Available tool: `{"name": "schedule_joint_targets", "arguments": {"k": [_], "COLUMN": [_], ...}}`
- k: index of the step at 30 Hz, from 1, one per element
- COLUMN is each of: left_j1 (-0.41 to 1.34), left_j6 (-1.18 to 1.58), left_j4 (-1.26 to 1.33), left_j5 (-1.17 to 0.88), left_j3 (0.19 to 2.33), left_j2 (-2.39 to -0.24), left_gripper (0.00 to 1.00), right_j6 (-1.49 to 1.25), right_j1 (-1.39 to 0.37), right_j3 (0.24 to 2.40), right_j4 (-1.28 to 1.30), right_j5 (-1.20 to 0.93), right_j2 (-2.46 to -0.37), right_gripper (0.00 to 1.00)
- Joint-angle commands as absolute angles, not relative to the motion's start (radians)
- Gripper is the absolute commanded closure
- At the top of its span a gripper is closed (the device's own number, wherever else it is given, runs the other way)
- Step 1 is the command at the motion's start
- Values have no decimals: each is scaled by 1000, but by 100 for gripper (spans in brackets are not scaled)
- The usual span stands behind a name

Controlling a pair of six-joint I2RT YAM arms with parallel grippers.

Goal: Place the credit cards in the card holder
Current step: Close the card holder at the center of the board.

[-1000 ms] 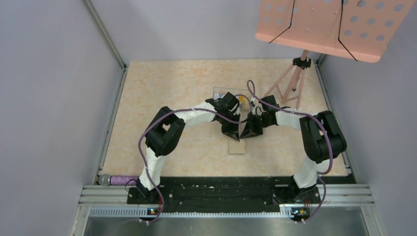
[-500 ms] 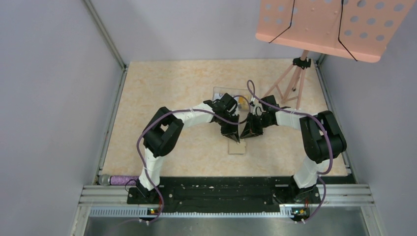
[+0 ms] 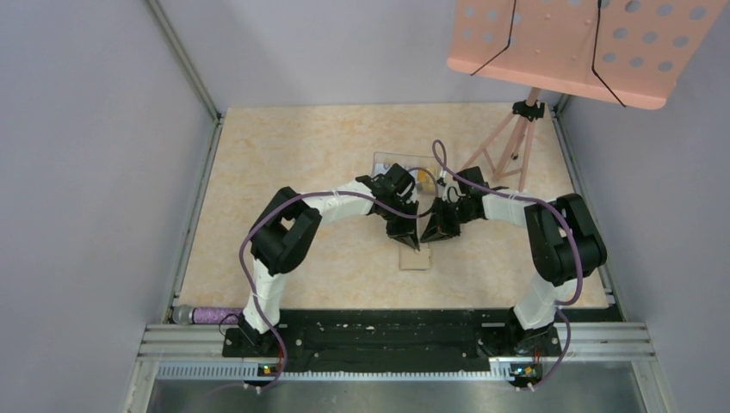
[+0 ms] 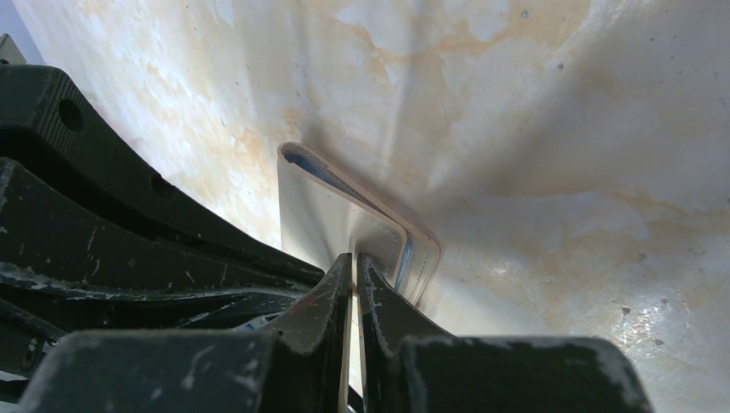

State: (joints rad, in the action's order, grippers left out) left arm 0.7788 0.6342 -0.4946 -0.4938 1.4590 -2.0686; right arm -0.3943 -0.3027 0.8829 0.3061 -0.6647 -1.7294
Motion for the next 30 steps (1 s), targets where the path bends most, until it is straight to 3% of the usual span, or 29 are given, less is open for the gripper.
{"name": "schedule_joint_targets", "arguments": {"k": [1, 30], "left_j1": [775, 769], "left_j6": [624, 590], "left_j4": [-510, -535], "left_j5": [-477, -503], "left_j3": [1481, 1537], "left_j2": [-2047, -2113], "left_gripper": [100, 100], "right_j6": [-375, -361], "right_j1": [-299, -299], "right_j3": [874, 877], "right_j4": [304, 310], "right_j5": [-649, -663], "right_j2": [-1733, -1727], "right_gripper": [94, 94]}}
